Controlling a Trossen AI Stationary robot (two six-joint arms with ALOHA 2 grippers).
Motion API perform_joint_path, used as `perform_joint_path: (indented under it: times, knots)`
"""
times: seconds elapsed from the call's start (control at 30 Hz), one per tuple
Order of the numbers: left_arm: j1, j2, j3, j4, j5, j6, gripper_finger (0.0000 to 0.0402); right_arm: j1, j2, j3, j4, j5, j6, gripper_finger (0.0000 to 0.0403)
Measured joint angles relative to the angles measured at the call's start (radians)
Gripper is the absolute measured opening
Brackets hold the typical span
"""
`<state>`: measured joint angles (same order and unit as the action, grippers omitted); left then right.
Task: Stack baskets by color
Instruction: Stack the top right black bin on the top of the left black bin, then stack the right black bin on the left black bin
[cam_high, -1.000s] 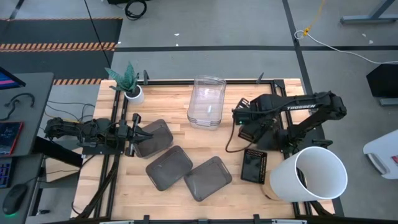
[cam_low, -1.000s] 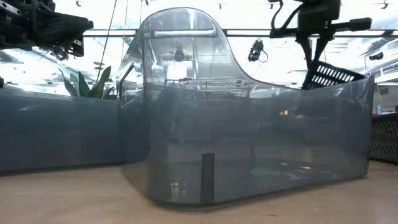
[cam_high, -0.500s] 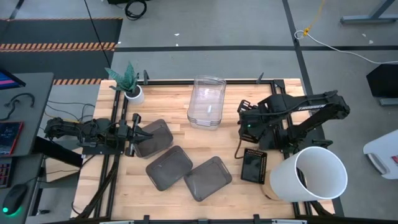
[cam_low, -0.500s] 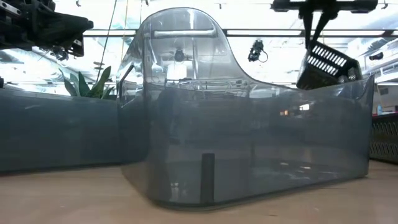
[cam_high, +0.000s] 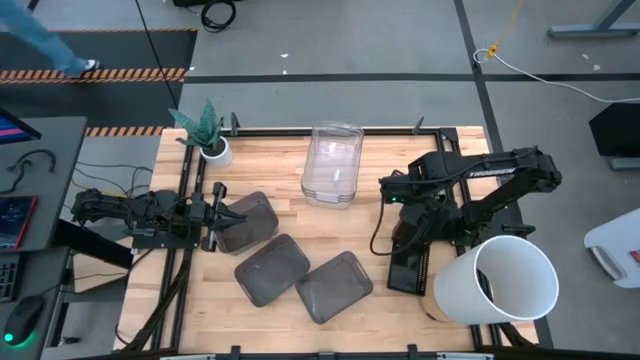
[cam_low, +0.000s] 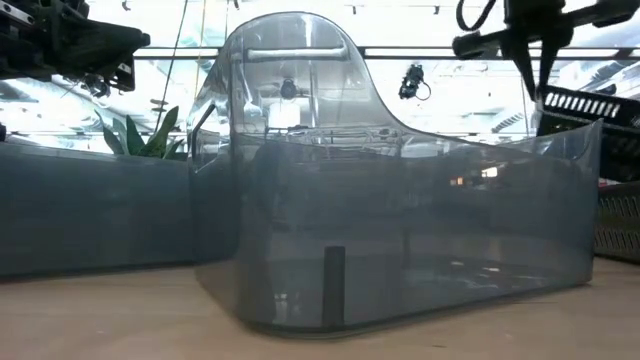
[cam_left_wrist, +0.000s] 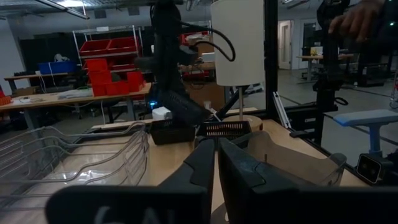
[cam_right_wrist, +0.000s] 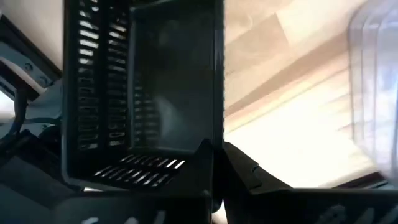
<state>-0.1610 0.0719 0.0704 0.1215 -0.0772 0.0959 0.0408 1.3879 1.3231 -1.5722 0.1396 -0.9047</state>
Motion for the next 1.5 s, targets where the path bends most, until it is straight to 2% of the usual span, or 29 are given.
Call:
perform_joint_path:
  times: [0.13,0.2,0.27,0.37,0.47,0.57,0.87,0.97,1.13,1.33,1.5]
  knots:
    - [0.000,0.000,0.000,0.000,0.000,0.000,0.0035,-0.016,-0.002,0.000,0.037,0.064,-0.041,0.0013]
    - [0.000,0.000,0.000,0.000,0.000,0.000,0.0036,-0.017,-0.002,0.000,0.097,0.127,-0.101,0.0013]
    - [0.000,0.000,0.000,0.000,0.000,0.000,0.0035,-0.023,0.001,-0.001,0.189,0.144,-0.166,0.0013]
    - [0.000,0.000,0.000,0.000,0.000,0.000,0.0032,-0.055,0.001,-0.035,0.367,0.119,-0.231,0.0013]
    - [0.000,0.000,0.000,0.000,0.000,0.000,0.0028,-0.093,0.002,-0.088,0.471,0.104,-0.305,0.0014]
    - [0.000,0.000,0.000,0.000,0.000,0.000,0.0029,-0.127,0.022,-0.131,0.565,0.027,-0.331,0.0014]
    - [0.000,0.000,0.000,0.000,0.000,0.000,0.0033,-0.169,0.187,-0.092,0.541,-0.062,-0.374,0.0014]
    - [0.000,0.000,0.000,0.001,0.000,0.000,0.0028,-0.175,0.238,-0.080,0.539,-0.048,-0.370,0.0017]
    - [0.000,0.000,0.000,0.000,0.000,0.000,0.0025,-0.174,0.294,-0.079,0.545,-0.028,-0.341,0.0046]
    - [0.000,0.000,0.000,0.000,0.000,0.000,0.0032,-0.168,0.314,-0.079,0.546,-0.027,-0.284,0.0073]
    - [0.000,0.000,0.000,0.000,0.000,0.000,0.0032,-0.159,0.260,-0.079,0.539,-0.010,-0.252,0.0082]
